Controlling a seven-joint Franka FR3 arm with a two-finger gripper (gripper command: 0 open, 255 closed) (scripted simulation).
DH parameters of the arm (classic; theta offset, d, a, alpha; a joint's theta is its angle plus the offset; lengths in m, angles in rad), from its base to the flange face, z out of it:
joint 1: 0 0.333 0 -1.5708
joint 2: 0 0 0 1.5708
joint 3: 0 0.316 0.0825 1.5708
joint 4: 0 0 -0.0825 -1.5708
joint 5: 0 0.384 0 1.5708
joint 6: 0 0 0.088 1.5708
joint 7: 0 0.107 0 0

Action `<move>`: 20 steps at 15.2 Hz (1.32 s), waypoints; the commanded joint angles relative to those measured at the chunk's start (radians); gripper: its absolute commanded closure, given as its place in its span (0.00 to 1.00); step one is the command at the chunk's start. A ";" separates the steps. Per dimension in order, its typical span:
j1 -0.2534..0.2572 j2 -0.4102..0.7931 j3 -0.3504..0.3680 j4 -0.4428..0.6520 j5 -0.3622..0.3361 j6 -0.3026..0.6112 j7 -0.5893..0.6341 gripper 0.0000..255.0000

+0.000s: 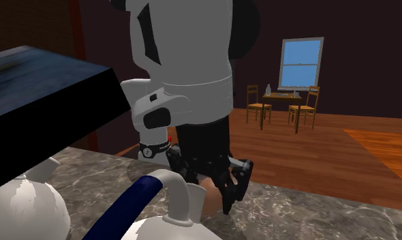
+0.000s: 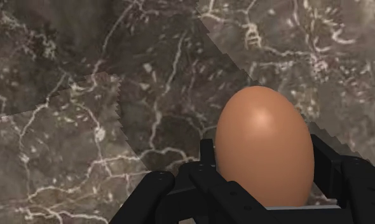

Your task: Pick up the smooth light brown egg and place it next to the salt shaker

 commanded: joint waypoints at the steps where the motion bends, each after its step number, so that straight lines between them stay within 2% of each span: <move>1: -0.001 -0.014 0.000 0.016 0.004 -0.029 0.001 1.00; 20: -0.011 -0.117 -0.008 0.169 0.030 -0.279 0.006 1.00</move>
